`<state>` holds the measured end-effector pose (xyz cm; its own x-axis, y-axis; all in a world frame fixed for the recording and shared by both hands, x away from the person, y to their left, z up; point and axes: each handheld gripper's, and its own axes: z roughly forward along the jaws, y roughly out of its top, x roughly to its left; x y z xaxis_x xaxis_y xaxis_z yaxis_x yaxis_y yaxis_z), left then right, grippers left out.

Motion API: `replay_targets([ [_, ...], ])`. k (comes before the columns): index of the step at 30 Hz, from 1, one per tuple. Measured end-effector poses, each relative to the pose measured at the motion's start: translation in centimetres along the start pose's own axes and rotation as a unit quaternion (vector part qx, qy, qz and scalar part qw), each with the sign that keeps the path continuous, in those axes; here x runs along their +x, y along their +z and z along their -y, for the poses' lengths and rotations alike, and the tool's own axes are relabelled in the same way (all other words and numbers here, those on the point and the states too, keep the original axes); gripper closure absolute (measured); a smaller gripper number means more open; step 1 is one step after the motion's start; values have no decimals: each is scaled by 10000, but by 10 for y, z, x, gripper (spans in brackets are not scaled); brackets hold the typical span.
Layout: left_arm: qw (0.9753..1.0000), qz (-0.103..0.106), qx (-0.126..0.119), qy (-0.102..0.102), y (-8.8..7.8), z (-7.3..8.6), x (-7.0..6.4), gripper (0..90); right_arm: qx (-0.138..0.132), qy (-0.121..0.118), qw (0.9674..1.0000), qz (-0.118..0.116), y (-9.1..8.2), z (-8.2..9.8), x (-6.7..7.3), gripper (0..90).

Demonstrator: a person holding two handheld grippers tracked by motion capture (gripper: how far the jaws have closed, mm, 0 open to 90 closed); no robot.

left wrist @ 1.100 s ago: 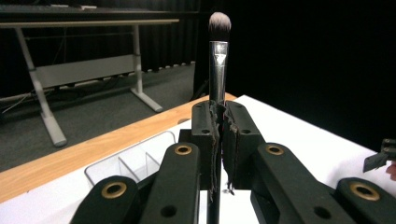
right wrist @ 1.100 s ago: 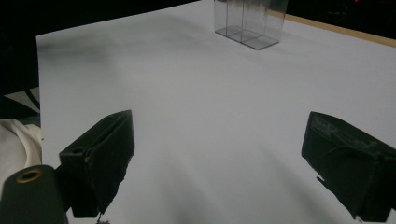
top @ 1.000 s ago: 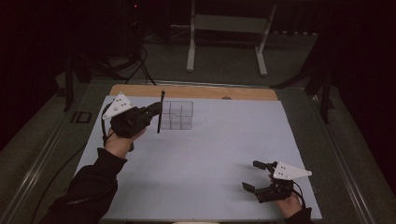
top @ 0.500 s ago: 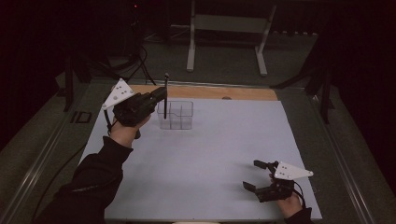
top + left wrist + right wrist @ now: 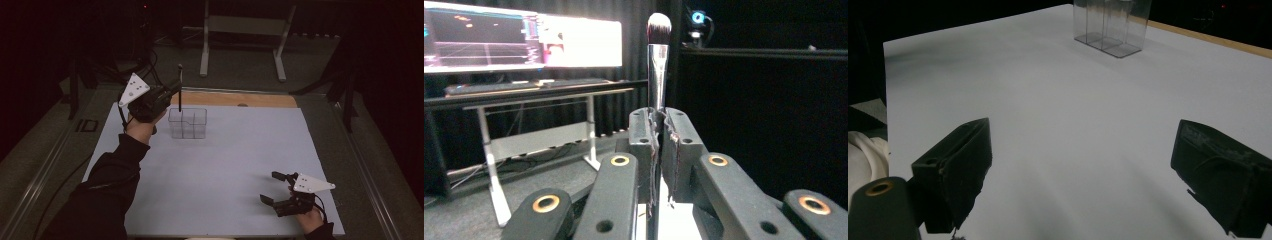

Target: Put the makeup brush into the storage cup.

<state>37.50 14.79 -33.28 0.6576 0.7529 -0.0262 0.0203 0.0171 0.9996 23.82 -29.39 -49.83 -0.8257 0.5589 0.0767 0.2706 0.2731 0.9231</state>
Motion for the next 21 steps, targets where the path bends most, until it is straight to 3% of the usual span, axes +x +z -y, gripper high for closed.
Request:
replay_targets([
  [3,9999,-62,-81,-97,6,5,4,852,-3,7,10000,-2,0,0,0,97],
  [12,9992,-140,-346,-116,21,12,12,852,7,22,10000,-19,0,0,0,97],
  [14,9988,-86,-449,-159,24,13,14,852,7,23,10000,-24,0,0,0,97],
  [21,9979,-250,-572,-164,36,17,18,852,7,23,10000,-30,0,0,0,97],
])
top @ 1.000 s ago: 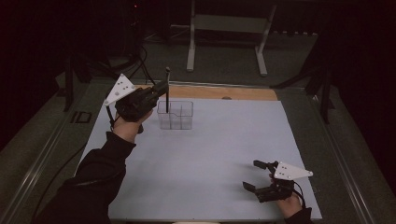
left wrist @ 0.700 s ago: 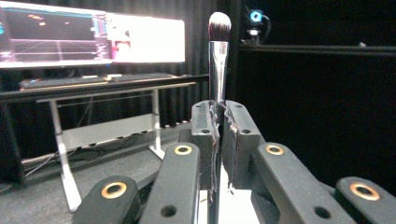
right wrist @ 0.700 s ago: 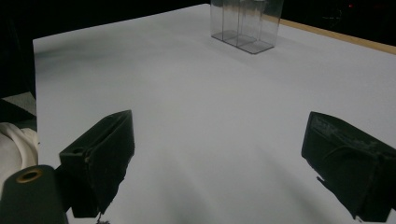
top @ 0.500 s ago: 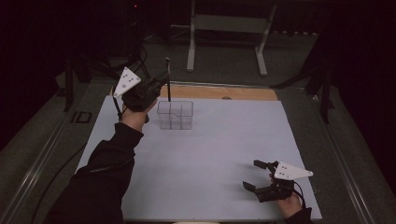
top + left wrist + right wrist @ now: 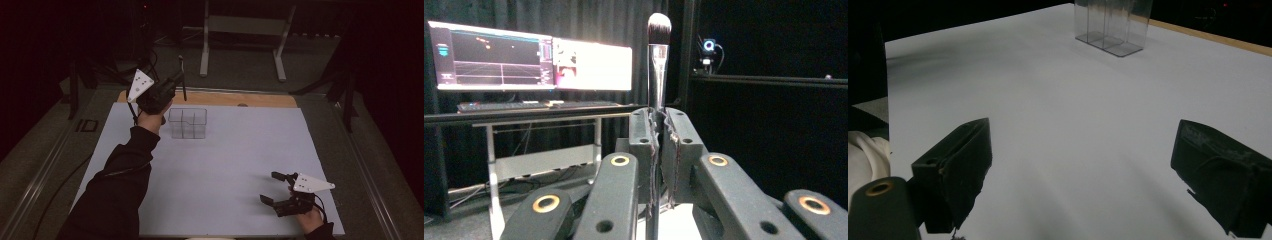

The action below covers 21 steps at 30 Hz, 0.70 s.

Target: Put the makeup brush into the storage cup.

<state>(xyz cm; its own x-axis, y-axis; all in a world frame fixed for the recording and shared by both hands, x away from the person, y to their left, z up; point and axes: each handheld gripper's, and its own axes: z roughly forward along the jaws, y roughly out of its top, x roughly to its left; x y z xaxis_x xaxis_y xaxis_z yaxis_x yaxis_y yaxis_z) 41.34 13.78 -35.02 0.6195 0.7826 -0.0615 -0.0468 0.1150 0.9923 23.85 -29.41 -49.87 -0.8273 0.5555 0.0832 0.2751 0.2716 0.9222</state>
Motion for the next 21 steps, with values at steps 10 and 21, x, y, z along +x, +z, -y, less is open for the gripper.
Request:
replay_targets([
  [10,9992,-388,-21,102,19,7,4,853,1,-2,10000,-14,0,0,0,97],
  [21,9982,-584,72,-128,32,25,9,852,-13,5,10000,-31,0,0,0,97],
])
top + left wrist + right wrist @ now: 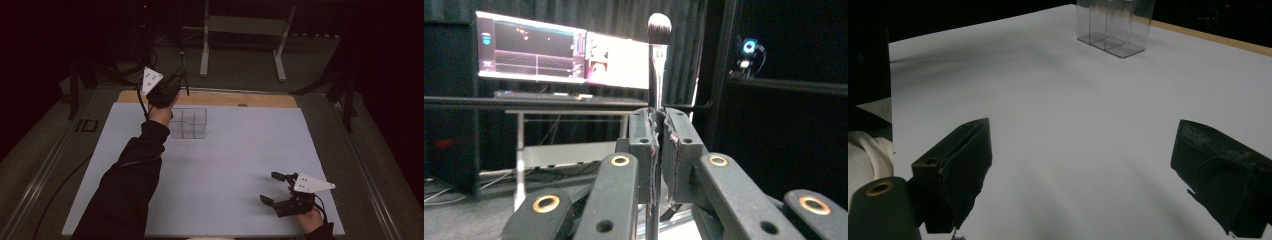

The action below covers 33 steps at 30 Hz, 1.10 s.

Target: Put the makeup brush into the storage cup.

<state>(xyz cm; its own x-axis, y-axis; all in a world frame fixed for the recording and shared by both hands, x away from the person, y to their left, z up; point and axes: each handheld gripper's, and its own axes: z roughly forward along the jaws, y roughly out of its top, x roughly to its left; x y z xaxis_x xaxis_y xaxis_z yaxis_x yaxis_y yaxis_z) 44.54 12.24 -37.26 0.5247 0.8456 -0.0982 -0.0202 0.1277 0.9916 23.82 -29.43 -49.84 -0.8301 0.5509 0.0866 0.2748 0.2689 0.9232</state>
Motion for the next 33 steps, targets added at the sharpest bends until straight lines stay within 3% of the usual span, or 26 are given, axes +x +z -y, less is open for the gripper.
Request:
replay_targets([
  [5,9996,-98,146,-220,4,11,4,852,6,1,10000,-15,0,0,0,96],
  [8,9994,-111,329,-59,5,18,2,852,8,-4,10000,-20,0,0,0,97],
  [14,9986,-145,468,-175,6,32,2,852,12,-9,10000,-35,0,0,0,97],
  [26,9962,-360,771,-173,0,61,0,852,6,-3,10000,-25,0,0,0,97],
  [33,9932,-483,1038,-222,-4,70,-2,852,11,-6,10000,-21,0,0,0,97],
])
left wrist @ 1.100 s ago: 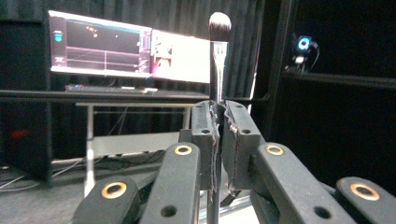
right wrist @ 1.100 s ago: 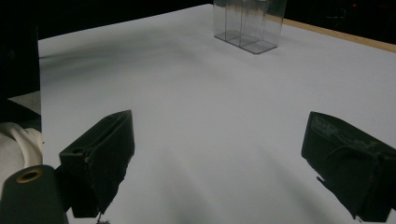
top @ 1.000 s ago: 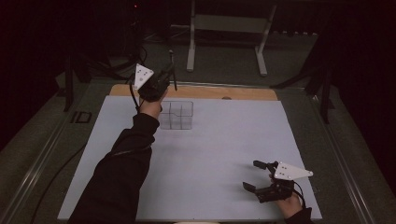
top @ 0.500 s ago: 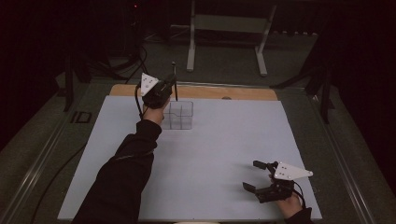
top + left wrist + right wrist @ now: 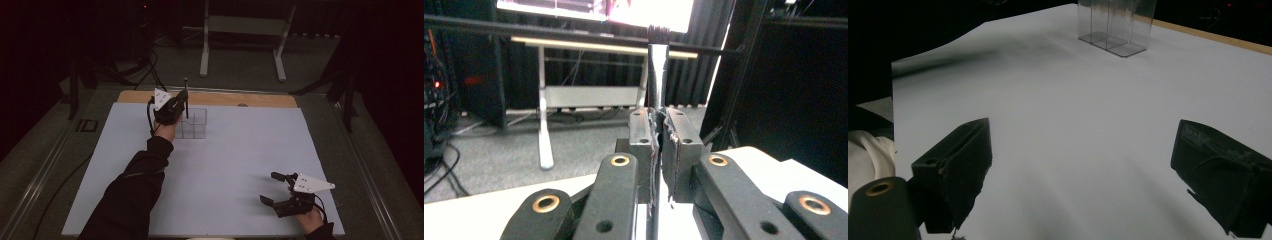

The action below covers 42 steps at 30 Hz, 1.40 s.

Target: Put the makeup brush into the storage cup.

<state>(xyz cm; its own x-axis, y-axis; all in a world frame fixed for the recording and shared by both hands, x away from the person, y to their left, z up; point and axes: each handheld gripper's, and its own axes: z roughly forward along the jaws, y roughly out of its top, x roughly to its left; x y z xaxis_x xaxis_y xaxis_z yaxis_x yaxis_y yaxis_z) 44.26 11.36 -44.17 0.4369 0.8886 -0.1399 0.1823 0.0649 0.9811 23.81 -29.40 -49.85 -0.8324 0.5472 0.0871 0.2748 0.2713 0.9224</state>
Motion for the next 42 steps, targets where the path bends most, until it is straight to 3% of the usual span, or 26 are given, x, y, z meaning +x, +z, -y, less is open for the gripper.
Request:
replay_targets([
  [4,9999,-64,-80,43,-2,5,-2,852,8,-7,10000,-2,0,0,0,97],
  [6,9999,-91,17,-49,-1,7,-3,852,12,-8,10000,1,1,0,0,97],
  [10,9996,-148,244,60,0,12,-7,852,7,-3,10000,1,0,0,0,97],
  [13,9993,-163,314,94,1,13,-9,852,7,0,10000,-5,1,0,0,97],
  [17,9991,-111,402,-19,2,15,-10,852,6,-3,10000,-3,1,0,0,97],
  [20,9988,-83,479,46,3,16,-12,852,2,0,10000,-7,1,0,0,97],
  [23,9982,-31,594,99,3,20,-13,852,6,0,10000,-7,1,0,0,97],
  [27,9967,-172,786,134,3,24,-14,851,8,-1,10000,-9,1,0,0,97],
  [30,9953,-271,925,60,4,24,-15,851,6,0,10000,-6,1,0,0,97],
  [32,9941,-200,1061,-76,5,25,-14,853,5,5,10000,-13,1,0,0,97],
  [34,9932,-175,1147,-67,5,26,-14,900,7,2,10000,-10,1,0,0,97],
  [42,9920,-294,1224,-35,5,25,-13,881,0,10,10000,-11,1,0,0,97],
])
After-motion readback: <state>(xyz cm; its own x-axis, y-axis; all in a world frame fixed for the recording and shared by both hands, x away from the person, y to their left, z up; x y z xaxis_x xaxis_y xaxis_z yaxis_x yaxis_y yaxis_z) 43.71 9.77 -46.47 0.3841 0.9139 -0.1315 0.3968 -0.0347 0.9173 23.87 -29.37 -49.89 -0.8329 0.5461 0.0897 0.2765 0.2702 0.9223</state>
